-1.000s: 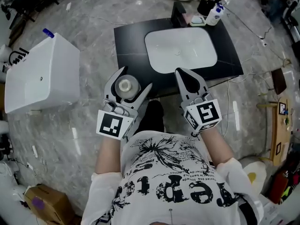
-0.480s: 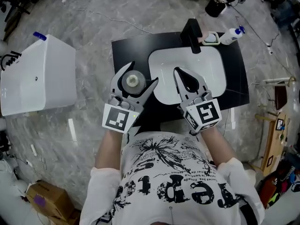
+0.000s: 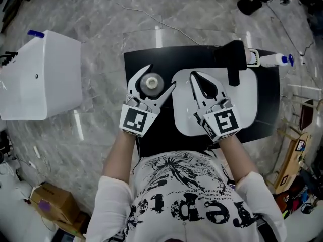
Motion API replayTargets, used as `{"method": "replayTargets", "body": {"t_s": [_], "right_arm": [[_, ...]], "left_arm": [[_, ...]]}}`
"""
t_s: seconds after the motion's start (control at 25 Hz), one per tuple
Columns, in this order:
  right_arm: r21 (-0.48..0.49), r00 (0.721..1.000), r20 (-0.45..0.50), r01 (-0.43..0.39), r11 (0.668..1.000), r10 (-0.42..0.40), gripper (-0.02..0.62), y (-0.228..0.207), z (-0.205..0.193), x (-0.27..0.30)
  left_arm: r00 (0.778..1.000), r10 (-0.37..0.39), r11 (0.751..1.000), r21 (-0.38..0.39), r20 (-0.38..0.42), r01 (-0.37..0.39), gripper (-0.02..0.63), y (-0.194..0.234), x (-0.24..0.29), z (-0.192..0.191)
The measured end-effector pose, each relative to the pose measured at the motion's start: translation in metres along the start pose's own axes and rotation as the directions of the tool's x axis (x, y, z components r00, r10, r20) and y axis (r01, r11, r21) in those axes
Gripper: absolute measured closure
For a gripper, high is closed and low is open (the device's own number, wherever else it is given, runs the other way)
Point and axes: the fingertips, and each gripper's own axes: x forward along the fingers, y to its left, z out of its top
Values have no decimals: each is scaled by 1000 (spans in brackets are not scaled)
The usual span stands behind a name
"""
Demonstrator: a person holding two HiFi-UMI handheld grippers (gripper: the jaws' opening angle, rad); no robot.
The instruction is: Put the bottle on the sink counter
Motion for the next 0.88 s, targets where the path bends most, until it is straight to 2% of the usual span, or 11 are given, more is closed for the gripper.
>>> {"method": "replayTargets", "body": {"t_s": [0.2,0.4,0.68,0.88], "right_arm": [[-1,1000,-27,5,1000,-5,580,-19,-25,47],[-13,999,-51,8,1000,-9,580,-31,-46,75],[-20,996,-82,24,1000,-26,580,-44,-64,93],[-14,995,-92,49,999,-50,580,-52,-72,98]], "left_arm": [[994,34,999,-20,-102,-37,258,44,31,-50],[984,51,998,-22,-171,-56,258,67,54,-90],[964,19,998,-54,-267,-35,258,79,73,-116],[953,10,999,-27,-304,-19,258,79,76,-124]]}}
